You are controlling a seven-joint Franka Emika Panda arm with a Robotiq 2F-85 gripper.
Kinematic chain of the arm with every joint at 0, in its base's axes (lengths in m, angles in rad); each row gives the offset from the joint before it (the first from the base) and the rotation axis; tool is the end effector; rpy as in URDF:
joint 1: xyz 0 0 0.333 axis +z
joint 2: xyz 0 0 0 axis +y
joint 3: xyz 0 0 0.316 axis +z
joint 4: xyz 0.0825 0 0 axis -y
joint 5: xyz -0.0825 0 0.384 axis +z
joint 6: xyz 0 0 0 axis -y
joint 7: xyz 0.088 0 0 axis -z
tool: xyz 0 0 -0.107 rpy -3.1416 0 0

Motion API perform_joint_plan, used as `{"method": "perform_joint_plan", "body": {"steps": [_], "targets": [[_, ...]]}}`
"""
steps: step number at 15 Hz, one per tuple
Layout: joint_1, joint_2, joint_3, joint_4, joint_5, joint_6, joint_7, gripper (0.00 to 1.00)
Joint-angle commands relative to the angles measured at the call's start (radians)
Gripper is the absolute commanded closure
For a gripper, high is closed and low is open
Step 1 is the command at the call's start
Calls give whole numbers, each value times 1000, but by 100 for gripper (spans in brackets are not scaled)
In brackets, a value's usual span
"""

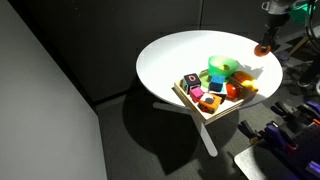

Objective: Put the orange in the box

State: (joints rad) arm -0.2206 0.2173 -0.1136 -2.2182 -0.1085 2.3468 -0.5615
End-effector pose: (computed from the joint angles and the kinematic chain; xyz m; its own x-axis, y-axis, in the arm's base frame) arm 0.5086 -0.1784 0.2716 0.9456 0.2991 -0.1280 0.3052 -0.9518 0.0313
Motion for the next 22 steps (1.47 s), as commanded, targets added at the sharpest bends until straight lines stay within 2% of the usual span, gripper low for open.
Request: {"method": "perform_joint_plan", "body": {"steps": [1, 6, 7, 8, 17, 18, 22], "targets": [[20, -94, 15, -67, -1, -6, -8, 50], [39, -136, 16, -82, 14, -20, -22, 50], [43, -100, 12, -65, 1, -2, -1, 50], [44, -102, 12, -65, 1, -2, -1, 25], [43, -92, 13, -65, 1, -2, -1, 25], [46, -84, 14, -56, -5, -6, 5, 50], [60, -92, 23, -46, -11, -20, 13, 50]]}}
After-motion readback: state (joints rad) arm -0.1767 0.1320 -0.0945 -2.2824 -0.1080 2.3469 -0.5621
